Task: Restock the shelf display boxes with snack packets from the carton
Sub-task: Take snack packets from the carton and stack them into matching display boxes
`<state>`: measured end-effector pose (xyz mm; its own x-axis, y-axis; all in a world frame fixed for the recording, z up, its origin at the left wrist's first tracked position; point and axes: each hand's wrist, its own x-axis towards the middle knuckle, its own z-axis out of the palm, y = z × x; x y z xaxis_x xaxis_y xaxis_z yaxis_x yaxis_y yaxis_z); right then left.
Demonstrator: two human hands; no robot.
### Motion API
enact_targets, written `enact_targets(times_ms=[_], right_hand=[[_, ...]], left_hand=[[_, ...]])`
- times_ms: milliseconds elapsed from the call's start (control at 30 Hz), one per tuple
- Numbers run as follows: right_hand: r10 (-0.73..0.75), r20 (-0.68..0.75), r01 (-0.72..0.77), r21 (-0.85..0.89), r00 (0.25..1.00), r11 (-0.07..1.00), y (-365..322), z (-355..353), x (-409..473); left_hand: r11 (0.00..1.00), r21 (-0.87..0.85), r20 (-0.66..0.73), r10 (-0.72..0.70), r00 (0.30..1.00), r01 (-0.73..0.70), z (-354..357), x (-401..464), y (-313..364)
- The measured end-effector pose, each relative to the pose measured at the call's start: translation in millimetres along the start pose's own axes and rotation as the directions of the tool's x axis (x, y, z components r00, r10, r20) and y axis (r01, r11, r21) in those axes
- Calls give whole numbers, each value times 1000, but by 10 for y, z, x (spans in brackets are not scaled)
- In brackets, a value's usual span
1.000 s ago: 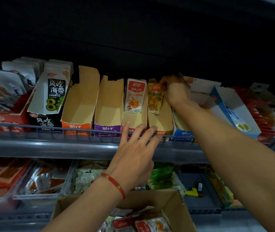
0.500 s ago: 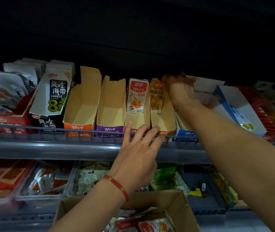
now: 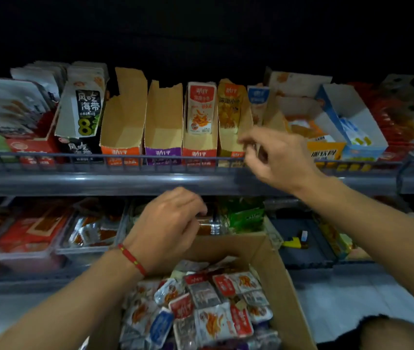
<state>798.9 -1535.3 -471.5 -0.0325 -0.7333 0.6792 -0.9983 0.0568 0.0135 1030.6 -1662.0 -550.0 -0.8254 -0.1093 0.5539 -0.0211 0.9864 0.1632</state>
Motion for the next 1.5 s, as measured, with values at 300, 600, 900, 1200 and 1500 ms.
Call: enact_targets(times_ms=[300,600,900,1200,1500], right_hand=[[21,924,17,-29,382,999,-600,676,-1088],[99,988,-79,-90,117,993,-788,1263,-1716],[220,878,-899,380,424,215,-576,699,-1177],[467,618,-765,593,632,251,-627,220,-818],[425,556,-687,670,715,279,-525,-14,-635]], left_hand=[[931,196,818,-328,472,308,404,-586,-30],[924,91,871,-254,419,372,368,-455,88],[609,-248,719,-405,564,753,282,-304,116],[271,-571,624,-471,624,775,167,-157,142],[-58,-813,459,-678,575,580,-74,-6,84]])
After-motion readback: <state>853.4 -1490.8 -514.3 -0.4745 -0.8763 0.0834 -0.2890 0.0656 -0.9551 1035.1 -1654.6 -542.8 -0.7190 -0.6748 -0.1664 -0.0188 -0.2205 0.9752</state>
